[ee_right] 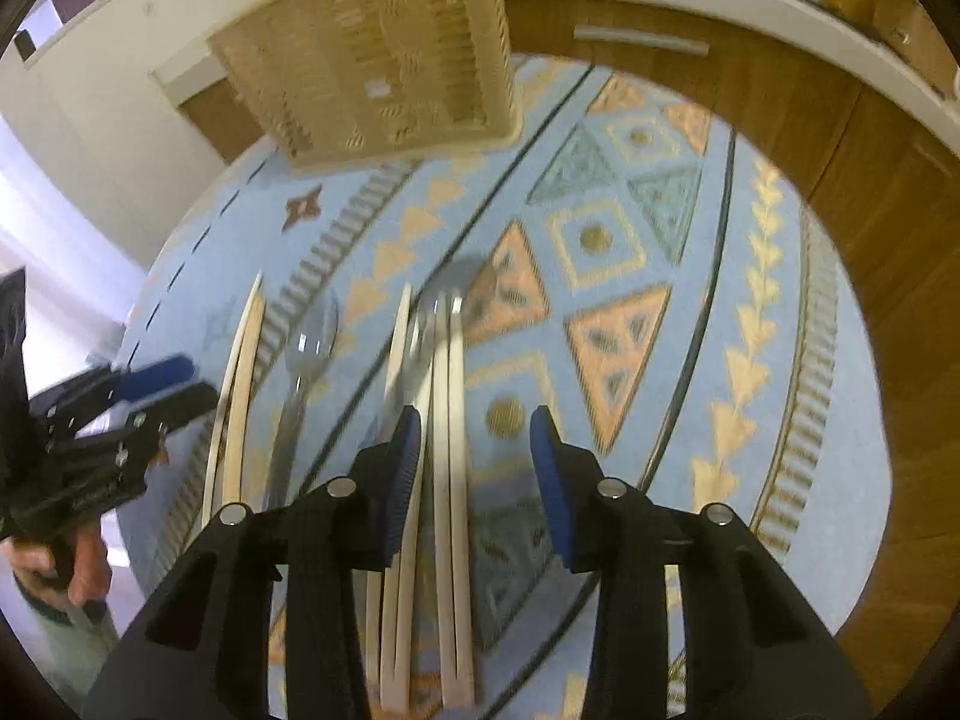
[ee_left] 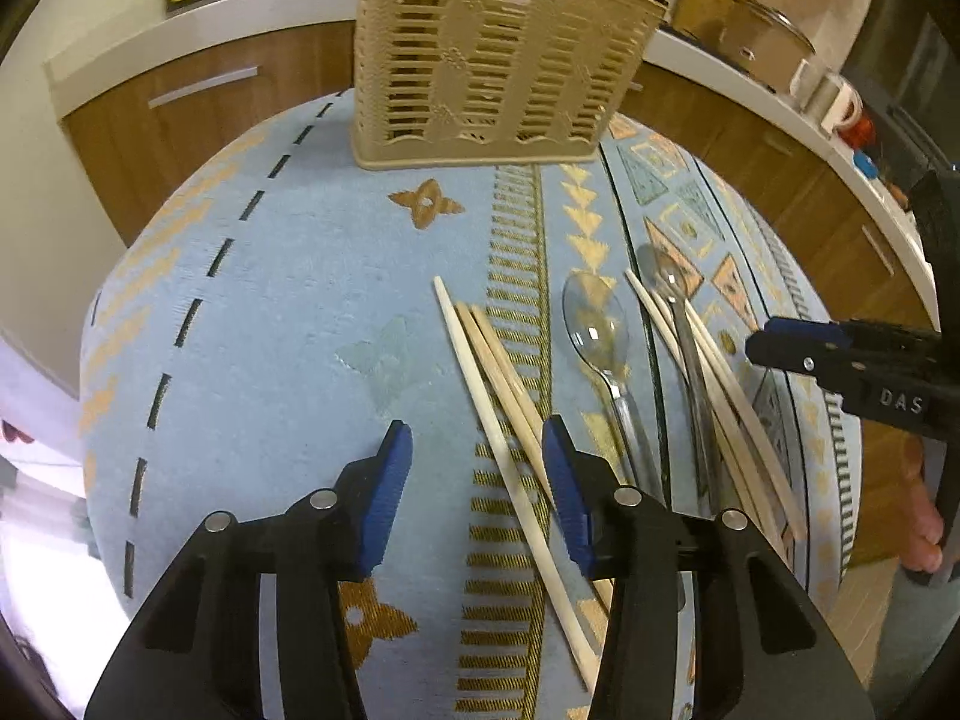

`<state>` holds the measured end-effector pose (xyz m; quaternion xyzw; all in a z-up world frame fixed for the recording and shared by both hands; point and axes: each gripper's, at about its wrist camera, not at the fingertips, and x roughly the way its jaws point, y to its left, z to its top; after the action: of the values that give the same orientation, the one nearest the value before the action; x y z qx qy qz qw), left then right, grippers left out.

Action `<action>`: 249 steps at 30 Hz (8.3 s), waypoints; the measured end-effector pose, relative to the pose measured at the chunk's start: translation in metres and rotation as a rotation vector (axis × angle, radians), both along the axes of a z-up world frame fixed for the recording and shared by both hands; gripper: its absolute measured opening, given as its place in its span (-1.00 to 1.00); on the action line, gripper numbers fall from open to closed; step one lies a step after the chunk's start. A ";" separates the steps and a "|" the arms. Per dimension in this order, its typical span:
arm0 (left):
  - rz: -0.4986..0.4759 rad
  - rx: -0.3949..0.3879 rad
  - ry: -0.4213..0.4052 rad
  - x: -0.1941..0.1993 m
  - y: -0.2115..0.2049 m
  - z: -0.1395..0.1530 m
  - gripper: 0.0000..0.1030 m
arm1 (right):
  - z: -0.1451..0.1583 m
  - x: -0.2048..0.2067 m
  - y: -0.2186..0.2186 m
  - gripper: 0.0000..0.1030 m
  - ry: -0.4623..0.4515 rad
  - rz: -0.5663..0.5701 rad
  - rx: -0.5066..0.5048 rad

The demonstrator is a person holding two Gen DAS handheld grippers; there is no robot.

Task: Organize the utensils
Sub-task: 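Grasp wooden chopsticks with the right tool while the left tool grasps a chopstick, then lift the left tool's chopstick into the beige basket while the right tool inserts its chopsticks, then lower both open tools toward the remaining spoons and chopsticks on the table, then grasp a chopstick with the left tool while the right tool grasps a clear spoon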

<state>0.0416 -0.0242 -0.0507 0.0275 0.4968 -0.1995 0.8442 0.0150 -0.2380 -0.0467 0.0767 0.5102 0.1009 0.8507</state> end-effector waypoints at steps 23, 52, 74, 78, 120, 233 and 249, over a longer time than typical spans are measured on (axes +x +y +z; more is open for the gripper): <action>-0.034 0.151 0.014 -0.002 -0.027 -0.001 -0.44 | -0.019 -0.003 0.033 -0.54 0.091 0.137 -0.197; -0.088 0.172 0.021 -0.001 -0.031 -0.005 -0.89 | -0.024 0.029 -0.008 -0.81 0.211 0.116 -0.096; 0.008 -0.062 -0.208 -0.005 -0.003 0.067 -0.93 | 0.051 0.007 -0.016 -0.82 -0.121 0.083 -0.101; 0.018 -0.112 -0.299 -0.006 -0.005 0.096 -0.93 | 0.078 0.007 -0.011 -0.82 -0.244 0.097 -0.069; 0.279 -0.266 -0.853 0.146 -0.024 0.151 -0.91 | 0.143 0.150 -0.010 -0.80 -0.853 -0.188 0.028; -0.004 0.103 -0.167 -0.017 -0.026 -0.004 -0.93 | -0.020 0.001 0.013 -0.81 -0.160 -0.072 -0.100; 0.082 -0.376 -0.469 0.019 0.013 0.126 -0.93 | 0.099 0.007 0.007 -0.81 -0.553 0.027 0.059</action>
<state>0.0606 -0.0110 0.0755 -0.1039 0.2434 -0.2417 0.9336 0.0218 -0.2314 0.0523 0.0644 0.2562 0.1440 0.9537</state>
